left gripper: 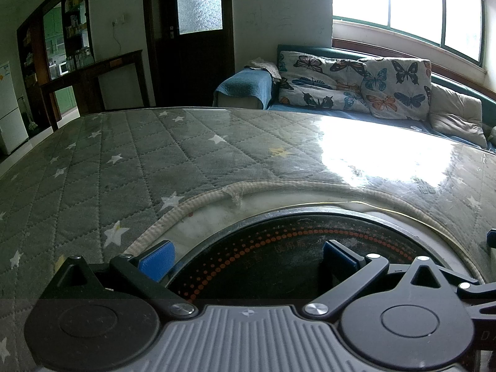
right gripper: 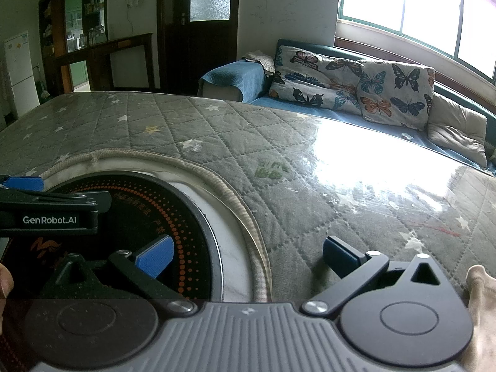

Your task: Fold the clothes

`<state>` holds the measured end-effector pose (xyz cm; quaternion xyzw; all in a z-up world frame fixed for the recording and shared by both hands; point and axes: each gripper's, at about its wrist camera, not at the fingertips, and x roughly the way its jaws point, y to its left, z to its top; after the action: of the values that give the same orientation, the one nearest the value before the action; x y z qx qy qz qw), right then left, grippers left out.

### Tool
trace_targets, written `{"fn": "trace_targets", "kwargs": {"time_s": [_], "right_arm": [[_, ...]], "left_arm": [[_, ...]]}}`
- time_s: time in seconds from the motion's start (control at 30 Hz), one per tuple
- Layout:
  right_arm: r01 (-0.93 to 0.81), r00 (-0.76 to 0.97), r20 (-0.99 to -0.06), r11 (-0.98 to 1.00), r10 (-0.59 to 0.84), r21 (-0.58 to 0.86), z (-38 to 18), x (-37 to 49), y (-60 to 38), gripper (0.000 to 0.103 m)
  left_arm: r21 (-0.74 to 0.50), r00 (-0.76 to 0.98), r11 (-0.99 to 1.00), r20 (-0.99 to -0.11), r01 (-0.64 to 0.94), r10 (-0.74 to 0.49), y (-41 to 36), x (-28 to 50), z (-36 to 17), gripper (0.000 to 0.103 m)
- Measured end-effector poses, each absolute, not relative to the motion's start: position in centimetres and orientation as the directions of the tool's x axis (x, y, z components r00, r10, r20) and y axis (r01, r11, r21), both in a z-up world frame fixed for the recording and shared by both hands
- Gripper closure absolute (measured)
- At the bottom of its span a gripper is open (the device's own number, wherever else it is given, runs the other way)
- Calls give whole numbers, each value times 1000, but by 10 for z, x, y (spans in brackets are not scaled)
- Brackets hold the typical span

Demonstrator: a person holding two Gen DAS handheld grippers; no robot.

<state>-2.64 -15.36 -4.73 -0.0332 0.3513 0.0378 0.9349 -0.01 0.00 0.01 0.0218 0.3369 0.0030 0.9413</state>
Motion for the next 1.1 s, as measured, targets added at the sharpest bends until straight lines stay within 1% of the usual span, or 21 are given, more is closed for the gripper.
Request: {"fn": "trace_targets", "kwargs": {"time_s": [0.53,0.77,0.9,1.1], "right_arm": [[-95,751,-658,995,46,-39,-47,-25,-154,0],[-112,758,-648,994,76,-14,-45,-31,-155,0],[-127,770,-635,990,61,-58,-42,-39,-148,0],[-126,776,-628,991,63,-55,-34,-51,-148,0]], "left_arm": [[40,772,999,-636,26,6,-1,-3,3,0],[48,770,998,-639,50,-8,-4,-7,5,0],[66,773,995,-634,72,-14,-7,-14,9,0],[63,775,993,-631,99,-37,-9,-28,15,0]]}}
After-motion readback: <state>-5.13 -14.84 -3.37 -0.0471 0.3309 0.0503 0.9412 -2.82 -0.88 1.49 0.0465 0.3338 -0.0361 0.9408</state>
